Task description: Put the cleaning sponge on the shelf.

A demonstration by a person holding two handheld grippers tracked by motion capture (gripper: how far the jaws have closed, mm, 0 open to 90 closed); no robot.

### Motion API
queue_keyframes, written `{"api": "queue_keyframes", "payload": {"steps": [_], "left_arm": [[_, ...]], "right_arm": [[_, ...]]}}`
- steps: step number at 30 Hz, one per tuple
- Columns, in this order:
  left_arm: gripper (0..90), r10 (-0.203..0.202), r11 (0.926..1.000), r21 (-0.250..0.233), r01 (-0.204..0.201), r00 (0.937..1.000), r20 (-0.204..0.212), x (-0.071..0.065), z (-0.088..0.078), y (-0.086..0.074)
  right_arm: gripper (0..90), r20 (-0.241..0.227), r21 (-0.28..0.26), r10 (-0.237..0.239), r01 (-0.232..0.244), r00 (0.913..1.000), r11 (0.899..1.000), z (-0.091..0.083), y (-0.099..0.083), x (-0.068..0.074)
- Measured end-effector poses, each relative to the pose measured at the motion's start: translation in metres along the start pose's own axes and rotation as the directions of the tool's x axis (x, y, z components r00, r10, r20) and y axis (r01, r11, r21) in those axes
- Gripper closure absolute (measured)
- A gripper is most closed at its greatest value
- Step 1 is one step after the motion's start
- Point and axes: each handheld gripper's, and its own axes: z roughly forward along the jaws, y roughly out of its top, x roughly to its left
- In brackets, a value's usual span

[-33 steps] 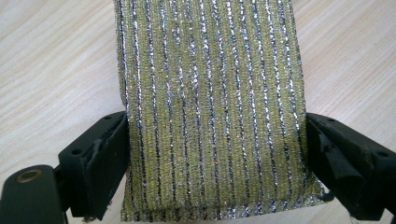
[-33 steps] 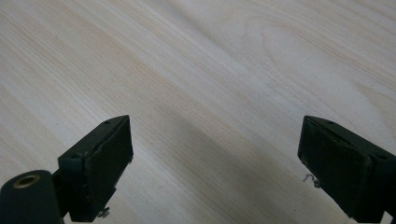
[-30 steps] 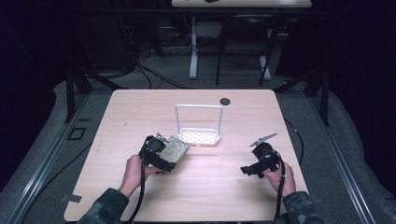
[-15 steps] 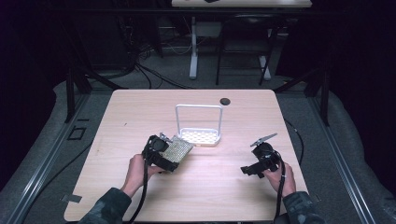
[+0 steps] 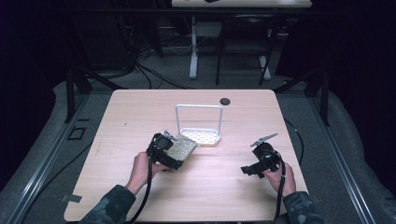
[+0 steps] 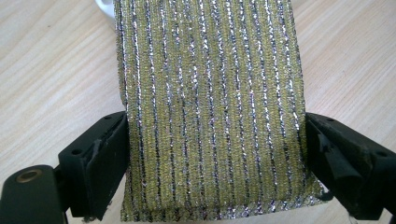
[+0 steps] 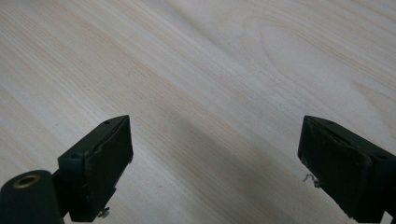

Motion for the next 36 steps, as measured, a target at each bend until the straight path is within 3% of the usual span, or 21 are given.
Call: {"api": "queue_keyframes", "payload": {"steps": [23,30,36], "left_arm": [[10.9,0.006,0.9999,-0.009,-0.006,1.0000,-0.003,-0.008,0.011,0.020],[10.9,-0.004,0.9999,-0.013,0.004,0.9999,-0.014,-0.010,0.016,0.030],[11.0,-0.035,0.9988,-0.034,0.034,0.9985,-0.041,-0.014,0.020,0.040]], "right_arm": [[9.5,-0.004,-0.002,0.001,-0.001,1.0000,1.000,0.001,0.000,0.000],[9.5,-0.006,0.007,-0.001,0.001,1.0000,1.000,0.001,0.000,-0.001],[9.6,-0.006,-0.007,-0.001,0.001,1.0000,1.000,0.000,0.000,0.000]]}}
